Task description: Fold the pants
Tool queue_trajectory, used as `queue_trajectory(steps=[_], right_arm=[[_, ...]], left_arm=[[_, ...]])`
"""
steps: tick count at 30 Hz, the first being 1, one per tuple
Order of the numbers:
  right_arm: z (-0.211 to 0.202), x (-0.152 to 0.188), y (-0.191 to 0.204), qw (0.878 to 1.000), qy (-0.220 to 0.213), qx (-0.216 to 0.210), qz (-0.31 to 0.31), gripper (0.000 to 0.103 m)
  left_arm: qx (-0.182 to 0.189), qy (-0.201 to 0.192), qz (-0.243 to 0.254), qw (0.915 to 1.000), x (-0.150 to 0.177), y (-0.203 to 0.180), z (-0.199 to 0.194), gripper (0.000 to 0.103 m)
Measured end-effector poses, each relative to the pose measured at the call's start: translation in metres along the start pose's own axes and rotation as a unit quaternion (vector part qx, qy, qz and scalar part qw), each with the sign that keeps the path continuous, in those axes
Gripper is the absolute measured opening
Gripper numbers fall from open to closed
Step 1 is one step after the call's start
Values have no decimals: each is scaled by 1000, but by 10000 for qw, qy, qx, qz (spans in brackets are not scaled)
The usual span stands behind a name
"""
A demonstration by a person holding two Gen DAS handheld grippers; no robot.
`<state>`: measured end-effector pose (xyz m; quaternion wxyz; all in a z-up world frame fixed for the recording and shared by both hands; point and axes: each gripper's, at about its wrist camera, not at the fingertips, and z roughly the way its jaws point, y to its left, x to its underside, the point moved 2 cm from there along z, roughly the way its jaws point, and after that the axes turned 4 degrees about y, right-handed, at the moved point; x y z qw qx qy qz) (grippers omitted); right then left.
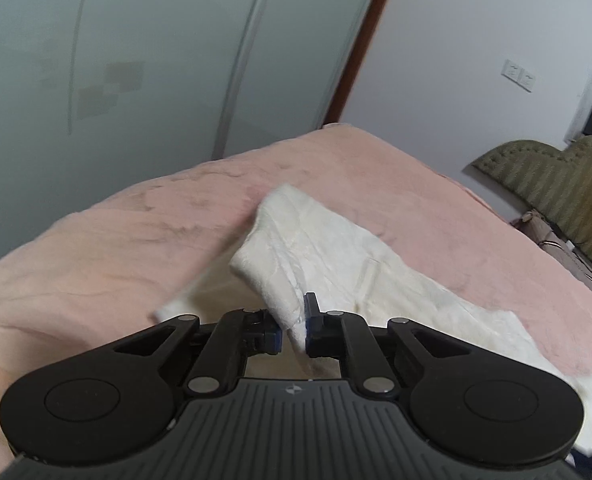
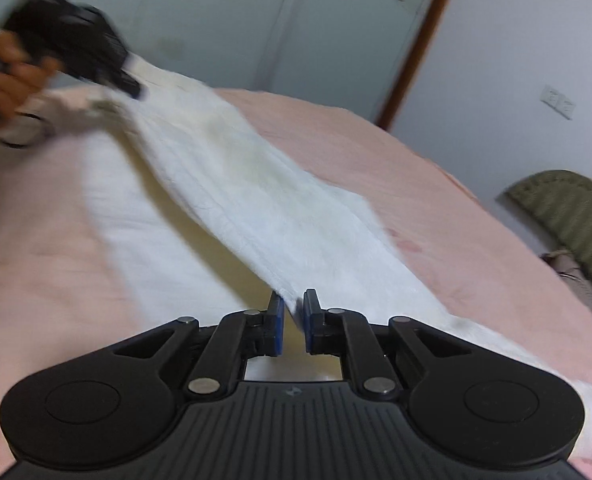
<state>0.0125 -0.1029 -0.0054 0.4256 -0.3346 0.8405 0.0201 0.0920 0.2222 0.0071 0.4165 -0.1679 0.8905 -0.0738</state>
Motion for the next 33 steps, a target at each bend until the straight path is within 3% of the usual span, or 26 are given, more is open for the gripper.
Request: queue_trajectory(steps=[4,7,11,15,18,20,21,23,25,27,28,30,32,33], right_arm=[[-1,9,22,9991,154,-385,75,9],[4,16,18,9988,100,-361,316,9],[5,18,12,9963,-44,-449,733,9],[0,23,16,9952,-84,-475,853,12],[-13,29,11,9912,-180,-703,1105,29],[-32,39,-7,9819,-458,-891,1610,56],[-43,47,-18,9757,-618,-890,1903,61],[-63,64,-47,9613,-859,-720,2517,64],[-81,88,-81,9372,-1018,-269,3326,67],[-96,117,-117,8941,-1098,357,4328,83],[-104,137,-135,8574,-1157,704,4966,91],[-122,176,-168,7744,-1396,1031,6084,92],[-133,213,-192,6980,-1878,952,6845,93],[-135,230,-203,6669,-2127,791,7098,93]], left_arm=[[-299,185,57,9994,6,8,16,13],[-643,-109,482,9967,17,-4,18,15],[-1361,-550,1385,9794,32,-29,13,24],[-1806,-688,1489,9698,32,-30,1,43],[-2287,-826,1224,9622,22,-24,-14,56],[-2740,-1155,1230,9468,16,-30,-27,55],[-2840,-1297,1268,9415,15,-35,-33,55],[-2624,-1429,1402,9440,15,-51,-44,56],[-2102,-1299,1701,9539,20,-72,-46,57],[-1469,-1045,2104,9608,33,-101,-41,58],[-1141,-930,2331,9613,43,-117,-37,59],[-617,-669,2828,9548,65,-150,-30,60],[-108,-467,3327,9418,91,-180,-25,62],[99,-445,3570,9330,105,-193,-22,64]])
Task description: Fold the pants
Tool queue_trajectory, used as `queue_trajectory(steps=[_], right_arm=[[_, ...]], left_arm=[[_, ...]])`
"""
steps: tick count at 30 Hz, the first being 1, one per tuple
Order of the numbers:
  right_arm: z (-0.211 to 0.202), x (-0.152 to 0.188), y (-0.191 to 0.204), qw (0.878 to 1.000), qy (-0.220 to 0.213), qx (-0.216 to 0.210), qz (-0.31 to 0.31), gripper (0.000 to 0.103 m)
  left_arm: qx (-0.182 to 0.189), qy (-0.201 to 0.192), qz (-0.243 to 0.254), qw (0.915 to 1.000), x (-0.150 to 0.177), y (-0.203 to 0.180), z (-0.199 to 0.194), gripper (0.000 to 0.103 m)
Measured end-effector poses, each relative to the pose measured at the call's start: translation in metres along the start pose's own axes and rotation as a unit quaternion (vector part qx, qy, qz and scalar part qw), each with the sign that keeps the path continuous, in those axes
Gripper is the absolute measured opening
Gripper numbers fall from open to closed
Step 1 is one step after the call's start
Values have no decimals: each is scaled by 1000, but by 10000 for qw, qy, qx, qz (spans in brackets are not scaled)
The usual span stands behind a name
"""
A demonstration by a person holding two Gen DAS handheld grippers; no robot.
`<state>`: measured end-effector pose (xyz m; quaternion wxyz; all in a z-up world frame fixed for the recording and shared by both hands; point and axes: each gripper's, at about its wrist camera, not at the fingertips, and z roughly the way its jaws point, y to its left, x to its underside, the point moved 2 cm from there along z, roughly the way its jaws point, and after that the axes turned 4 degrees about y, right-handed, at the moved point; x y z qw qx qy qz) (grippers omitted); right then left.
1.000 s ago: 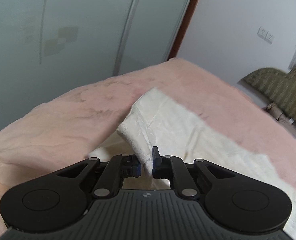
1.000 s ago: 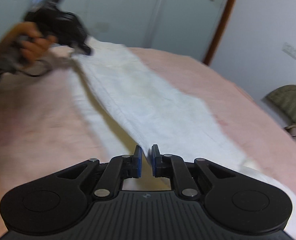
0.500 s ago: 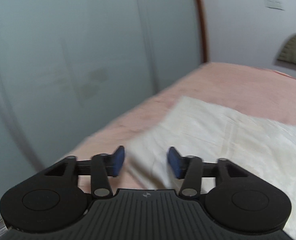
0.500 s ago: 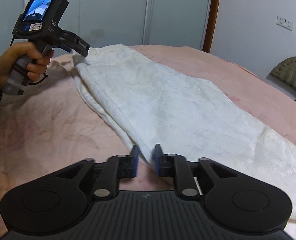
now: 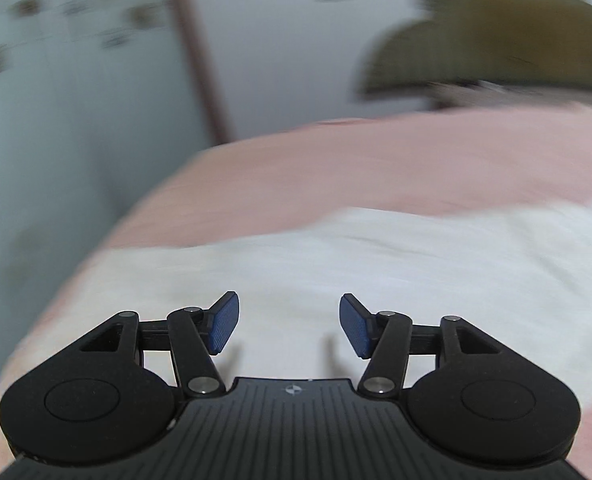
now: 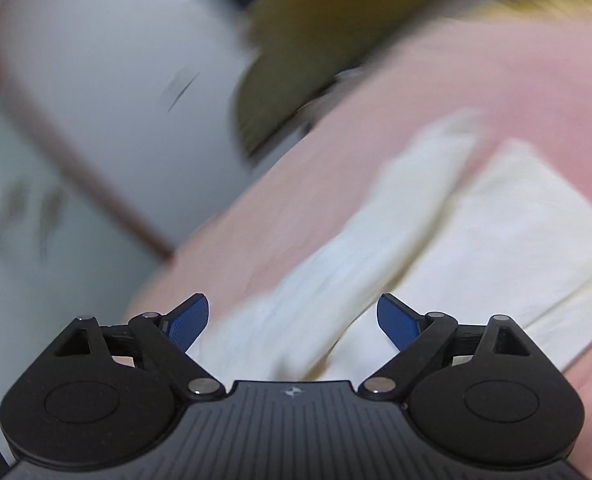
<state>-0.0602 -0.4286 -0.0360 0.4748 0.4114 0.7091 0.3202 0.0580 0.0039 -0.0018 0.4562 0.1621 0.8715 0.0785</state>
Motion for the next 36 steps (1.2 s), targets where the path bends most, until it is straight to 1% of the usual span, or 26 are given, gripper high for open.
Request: queue_trajectory(steps=[1,2,4,5,7,9,12,14,15,17,19,21,22,23,24,25,26,28,29,32,34,36], right_arm=[[3,-10,-13,9993,-9,-143,336,95],[7,-16,-25,9978,12,-192,641,97],[18,-24,-45,9935,108,-210,1115,97],[22,-29,-49,9926,112,-312,1170,97],[31,-36,-47,9921,124,-369,1194,97],[46,-45,-42,9927,317,-364,1101,99],[72,-54,-30,9902,531,-93,1287,101],[93,-65,-11,9886,707,-203,1313,101],[106,-70,4,9886,819,-273,1236,101],[134,-82,41,9901,1061,-244,882,101],[170,-89,85,9909,1293,-281,227,101],[208,-88,116,9862,1584,-347,-331,101],[225,-86,124,9839,1679,-244,-554,101],[237,-84,128,9831,1682,-27,-727,101],[242,-82,128,9833,1595,198,-857,101],[242,-80,128,9847,1449,314,-912,101],[238,-79,125,9869,1300,280,-914,101],[219,-75,113,9918,1039,-61,-740,101],[210,-75,103,9931,1003,-151,-592,101],[186,-72,67,9935,1128,-129,-83,102],[182,-70,51,9894,1391,-367,218,102],[182,-63,37,9825,1680,-632,491,102]], left_arm=[[108,-79,257,9996,3,-17,2,64],[119,-158,487,9986,6,-31,3,65],[-17,-270,846,9961,14,-51,8,65],[-81,-273,921,9953,18,-57,10,65],[-113,-200,943,9953,22,-62,16,67],[-96,-173,814,9965,27,-57,18,71],[-34,-185,692,9974,32,-51,23,73],[-33,-192,692,9974,30,-54,23,73],[-22,-185,685,9975,29,-54,24,72],[32,-153,624,9979,29,-52,26,73],[97,-109,507,9986,28,-48,27,75],[166,-55,360,9992,28,-44,29,78],[197,-24,278,9994,28,-42,30,79],[219,6,204,9996,27,-40,31,81],[246,35,130,9996,27,-38,32,83],[280,65,53,9996,27,-35,34,84],[315,92,-18,9995,27,-33,35,85],[377,144,-154,9991,26,-30,37,87],[399,164,-206,9989,26,-28,38,88],[416,182,-257,9986,26,-28,39,89],[416,182,-263,9986,26,-28,39,89],[425,188,-278,9985,26,-28,39,89]])
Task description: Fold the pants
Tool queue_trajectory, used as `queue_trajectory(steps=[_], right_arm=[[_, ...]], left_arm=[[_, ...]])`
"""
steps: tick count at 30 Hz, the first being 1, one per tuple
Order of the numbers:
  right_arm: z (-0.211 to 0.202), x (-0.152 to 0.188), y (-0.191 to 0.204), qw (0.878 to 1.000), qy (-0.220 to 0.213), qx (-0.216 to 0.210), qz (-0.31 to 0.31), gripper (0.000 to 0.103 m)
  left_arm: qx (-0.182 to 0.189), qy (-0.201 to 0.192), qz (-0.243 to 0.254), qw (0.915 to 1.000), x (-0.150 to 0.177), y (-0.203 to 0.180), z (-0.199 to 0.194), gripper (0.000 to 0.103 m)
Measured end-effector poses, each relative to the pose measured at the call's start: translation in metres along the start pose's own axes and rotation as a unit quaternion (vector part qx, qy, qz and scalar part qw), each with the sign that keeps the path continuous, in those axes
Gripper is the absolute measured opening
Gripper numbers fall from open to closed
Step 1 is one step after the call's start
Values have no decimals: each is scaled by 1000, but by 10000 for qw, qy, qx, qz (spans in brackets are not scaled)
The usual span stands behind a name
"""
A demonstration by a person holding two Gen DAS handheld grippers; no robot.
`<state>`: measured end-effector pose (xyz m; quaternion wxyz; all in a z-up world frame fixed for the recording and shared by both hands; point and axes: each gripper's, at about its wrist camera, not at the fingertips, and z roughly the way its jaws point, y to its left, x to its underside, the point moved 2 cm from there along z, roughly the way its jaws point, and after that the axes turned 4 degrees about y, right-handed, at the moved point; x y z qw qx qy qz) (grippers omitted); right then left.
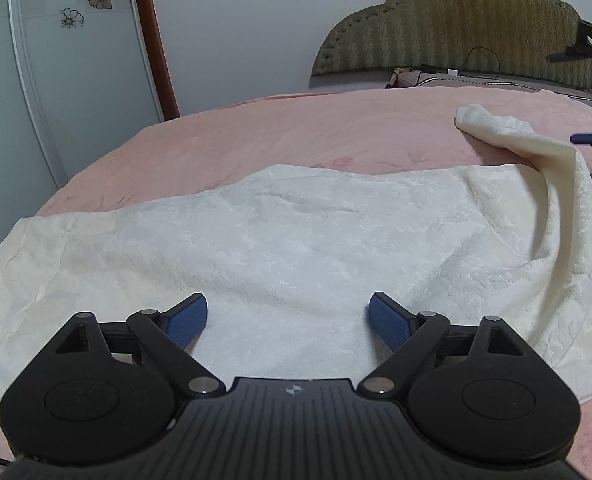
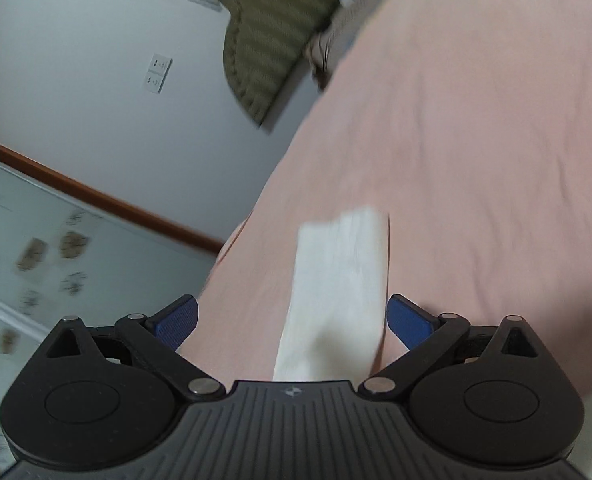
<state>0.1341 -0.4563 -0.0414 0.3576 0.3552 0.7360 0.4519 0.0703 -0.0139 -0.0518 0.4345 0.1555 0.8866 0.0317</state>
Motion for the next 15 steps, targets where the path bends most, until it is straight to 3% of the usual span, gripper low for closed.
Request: queue_trajectory(steps=[3,5,11,15], right_arm=[[15,8,-11,9986,416,-48,322,102],[27,11,-10,9985,518,-2,201,101],[47,-9,-9,9997,40,-251,11,101],[51,-20,-11,9962,-409,-769,12,103]], left_arm=[[-1,8,-9,10000,-1,1,0,90],[1,9,-9,10000,-1,1,1,90],[-5,20,-40,10000,-1,2,2,91],[5,28,-68,10000,-1,3,3,92]])
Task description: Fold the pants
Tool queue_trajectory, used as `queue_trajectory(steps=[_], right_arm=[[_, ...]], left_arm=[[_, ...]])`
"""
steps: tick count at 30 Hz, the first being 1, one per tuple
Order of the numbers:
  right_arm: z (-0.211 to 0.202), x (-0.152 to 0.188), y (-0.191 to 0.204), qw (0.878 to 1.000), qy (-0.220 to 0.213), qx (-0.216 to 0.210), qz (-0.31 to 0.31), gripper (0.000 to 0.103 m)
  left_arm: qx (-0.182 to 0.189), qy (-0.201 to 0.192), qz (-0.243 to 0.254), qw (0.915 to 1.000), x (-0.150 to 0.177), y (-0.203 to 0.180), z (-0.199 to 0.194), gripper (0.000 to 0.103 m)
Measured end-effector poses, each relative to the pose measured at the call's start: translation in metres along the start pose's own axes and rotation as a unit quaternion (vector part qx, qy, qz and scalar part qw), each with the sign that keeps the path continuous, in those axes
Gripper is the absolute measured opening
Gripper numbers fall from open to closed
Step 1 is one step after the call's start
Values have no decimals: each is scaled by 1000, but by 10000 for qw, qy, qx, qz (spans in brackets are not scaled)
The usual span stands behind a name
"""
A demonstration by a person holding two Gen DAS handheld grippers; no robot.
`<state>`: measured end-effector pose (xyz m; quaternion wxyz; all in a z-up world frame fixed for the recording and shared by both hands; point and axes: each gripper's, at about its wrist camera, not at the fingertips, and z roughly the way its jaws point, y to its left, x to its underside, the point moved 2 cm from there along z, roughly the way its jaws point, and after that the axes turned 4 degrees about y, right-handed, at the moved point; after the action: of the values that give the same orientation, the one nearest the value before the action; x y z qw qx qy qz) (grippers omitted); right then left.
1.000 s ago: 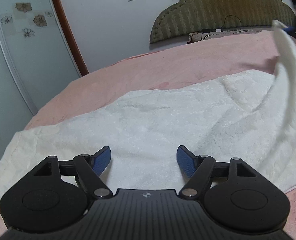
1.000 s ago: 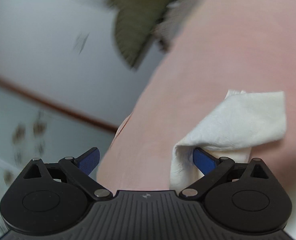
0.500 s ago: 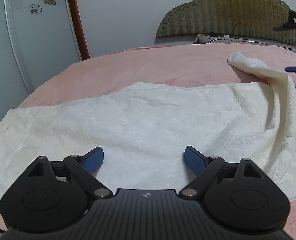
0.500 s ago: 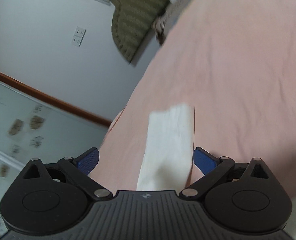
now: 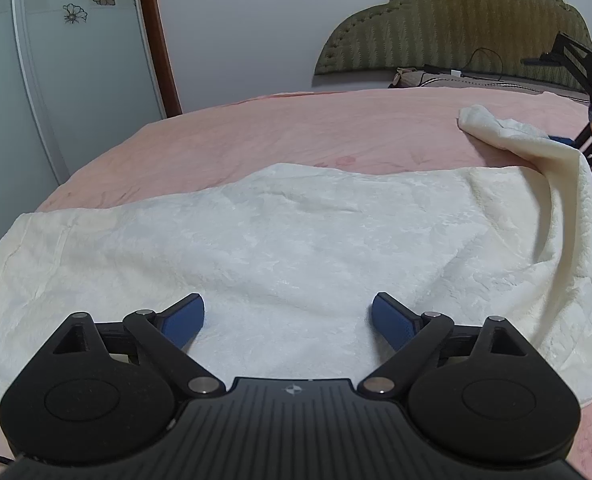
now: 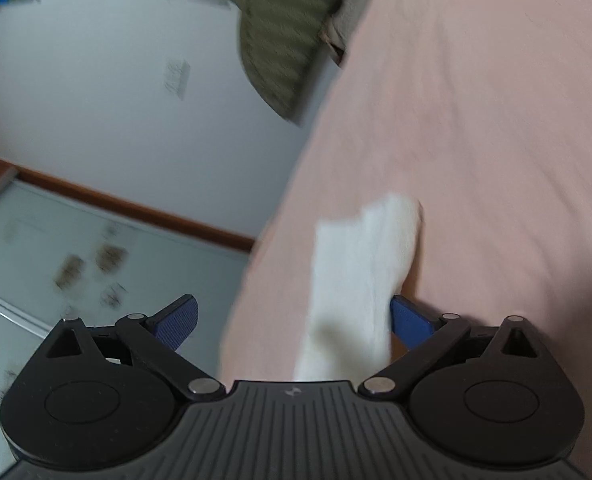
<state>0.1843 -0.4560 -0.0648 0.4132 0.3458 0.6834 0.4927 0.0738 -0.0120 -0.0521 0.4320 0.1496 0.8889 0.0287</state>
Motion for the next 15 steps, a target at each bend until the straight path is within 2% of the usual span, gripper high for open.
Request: queue_trajectory(steps=[2,7,9,10,11,15], right_arm=[[5,-4,0,9999,-59,-85,-131,103],[25,-14,-1,9986,-56,404,-349,98],[31,-16,2,9953,34,808,-531,70],[35,-17,0,9922,142,1088,-588,35],[36,-16,-1,9896,199,1276,-625,17],[17,-5,12,9843,-90,1382,-1093,8]], left_arm=[[2,5,-18,10000,0,0,0,92],[18,17,-50,10000,0,1,1,93],[26,22,-65,10000,0,1,2,93],[28,24,-70,10000,0,1,2,93],[30,25,-69,10000,0,1,2,94],[29,26,-65,10000,0,1,2,94]])
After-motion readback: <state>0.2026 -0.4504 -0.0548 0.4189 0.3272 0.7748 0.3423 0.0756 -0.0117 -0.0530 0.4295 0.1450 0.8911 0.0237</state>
